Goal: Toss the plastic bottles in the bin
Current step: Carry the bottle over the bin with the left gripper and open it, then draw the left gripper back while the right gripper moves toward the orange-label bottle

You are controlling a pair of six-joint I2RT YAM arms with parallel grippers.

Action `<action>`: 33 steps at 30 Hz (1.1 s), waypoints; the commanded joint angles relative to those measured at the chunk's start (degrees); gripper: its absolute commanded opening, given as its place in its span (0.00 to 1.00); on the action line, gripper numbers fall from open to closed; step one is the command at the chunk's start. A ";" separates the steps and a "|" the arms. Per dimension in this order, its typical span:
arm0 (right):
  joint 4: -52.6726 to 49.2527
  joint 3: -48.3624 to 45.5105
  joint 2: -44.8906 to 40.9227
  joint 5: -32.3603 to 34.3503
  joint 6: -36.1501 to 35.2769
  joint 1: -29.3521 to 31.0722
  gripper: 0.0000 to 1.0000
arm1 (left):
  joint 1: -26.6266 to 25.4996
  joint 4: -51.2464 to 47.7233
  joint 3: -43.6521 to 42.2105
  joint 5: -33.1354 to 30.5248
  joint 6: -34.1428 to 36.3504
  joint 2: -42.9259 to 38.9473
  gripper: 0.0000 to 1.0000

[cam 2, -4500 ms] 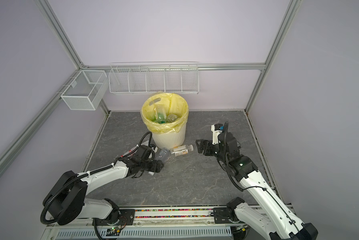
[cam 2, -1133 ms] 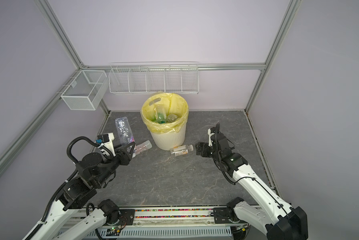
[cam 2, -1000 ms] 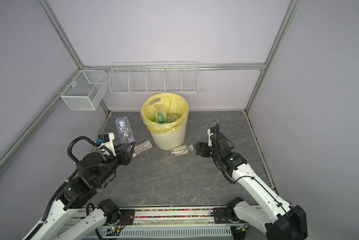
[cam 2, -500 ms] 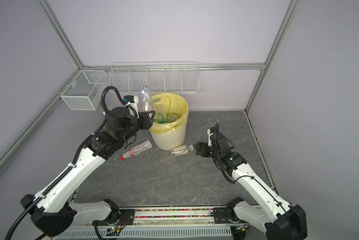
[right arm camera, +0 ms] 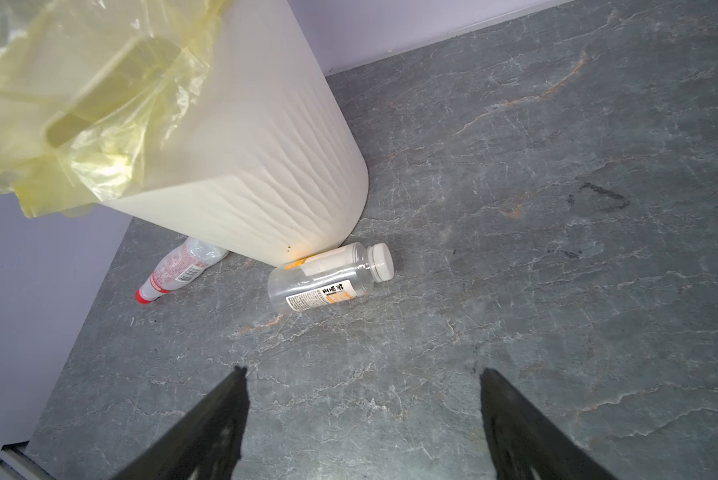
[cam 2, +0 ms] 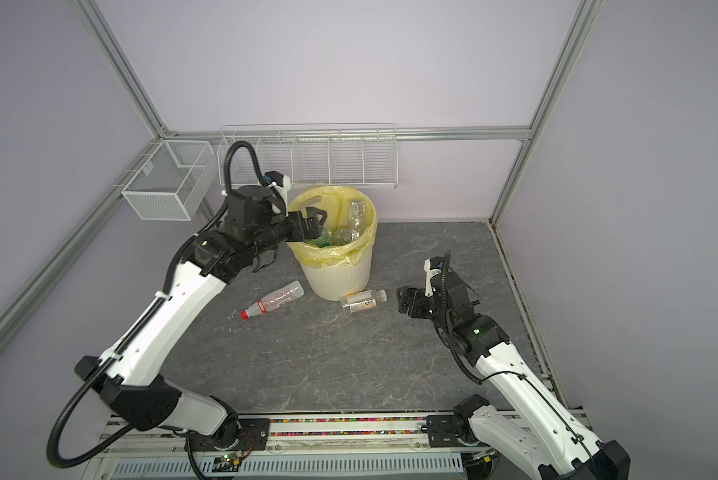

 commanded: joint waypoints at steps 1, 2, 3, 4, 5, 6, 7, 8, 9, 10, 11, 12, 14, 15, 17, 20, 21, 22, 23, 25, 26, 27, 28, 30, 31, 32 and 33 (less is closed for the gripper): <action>-1.35 -0.73 1.04 1.15 0.05 -0.38 0.88 | 0.50 4.24 -3.85 -0.65 -0.77 -5.87 0.99; -1.46 -0.38 1.72 1.02 -0.08 -0.41 0.88 | 0.51 4.81 -5.46 -0.47 -1.50 -7.41 0.99; -1.60 -0.05 2.35 0.93 -0.20 -0.39 0.88 | 0.50 5.54 -7.10 0.07 -1.94 -8.72 0.99; -1.82 0.52 3.31 0.82 -0.29 -0.40 0.88 | 0.51 6.34 -9.01 0.38 -2.32 -10.11 0.99; -2.07 0.91 4.25 0.87 -0.23 -0.47 0.88 | 0.51 7.02 -10.87 0.47 -2.54 -11.25 0.99; -2.23 1.28 5.00 0.91 -0.21 -0.43 0.88 | 0.51 7.28 -12.18 0.32 -2.56 -12.19 0.99; -2.35 1.68 5.86 0.92 -0.05 -0.44 0.88 | 0.51 7.32 -13.66 -0.01 -2.46 -13.09 0.99; -2.36 1.99 6.56 0.83 0.13 -0.39 0.88 | 0.51 7.13 -14.98 -0.58 -2.31 -13.58 0.99; -2.28 2.13 7.08 0.68 0.44 -0.43 0.88 | 0.50 6.77 -15.90 -1.03 -2.27 -13.97 0.99; -2.10 2.22 7.61 0.50 0.78 -0.41 0.88 | 0.58 6.42 -16.95 -1.50 -2.35 -14.42 0.99; -1.90 2.23 8.01 0.34 1.13 -0.39 0.88 | 0.59 6.32 -18.18 -1.92 -2.75 -15.01 0.99; -1.72 2.14 8.33 0.17 1.31 -0.39 0.88 | 0.59 6.32 -19.37 -2.15 -3.33 -15.51 0.99; -1.40 2.13 9.28 -0.42 1.72 -0.44 0.88 | 0.59 8.06 -23.30 -1.62 -5.56 -17.09 0.99; -1.56 2.29 9.61 -0.49 1.92 -0.39 0.88 | 0.59 9.25 -25.35 -1.25 -6.31 -17.90 0.99; -1.79 2.32 10.49 -0.49 2.42 -0.39 0.88 | 0.59 11.32 -29.58 -1.69 -7.98 -19.65 0.99; -2.09 2.35 11.62 -0.49 3.12 -0.44 0.88 | 0.59 11.98 -33.35 -2.97 -9.37 -21.50 0.99; -2.18 3.14 11.97 -0.49 3.29 -0.39 0.88 | 0.59 12.03 -34.18 -3.29 -9.61 -21.96 0.99; -2.35 4.18 12.40 -0.41 3.51 -0.42 0.88 | 0.59 11.95 -35.09 -3.78 -10.04 -22.35 0.99; -2.57 4.39 12.93 -0.31 3.72 -0.40 0.88 | 0.59 11.78 -35.96 -4.40 -10.67 -22.76 0.99; -2.71 4.66 14.03 -0.31 4.15 -0.40 0.88 | 0.59 11.84 -37.64 -5.15 -11.66 -23.25 0.99; -2.72 4.87 14.84 -0.48 4.42 -0.39 0.88 | 0.59 12.09 -38.35 -5.19 -11.74 -23.46 0.99; -2.82 5.11 15.71 -0.78 4.70 -0.39 0.88 | 0.59 12.13 -39.13 -5.14 -11.86 -23.58 0.99; -3.05 5.44 16.39 -0.84 4.99 -0.45 0.88 | 0.59 12.20 -39.71 -5.32 -11.93 -23.62 0.99; -3.42 5.80 17.67 -0.58 6.12 -0.40 0.88 | 0.59 12.12 -40.81 -5.70 -12.14 -23.51 0.99; -3.31 5.73 18.07 -0.50 6.51 -0.47 0.88 | 0.61 12.03 -41.21 -5.68 -12.08 -23.35 0.99; -3.32 5.73 18.53 -0.40 7.07 -0.37 0.88 | 0.68 11.86 -41.54 -5.52 -11.99 -23.18 0.99; -3.39 5.67 19.08 -0.27 7.77 -0.41 0.88 | 0.68 11.62 -41.91 -5.47 -11.94 -22.88 0.99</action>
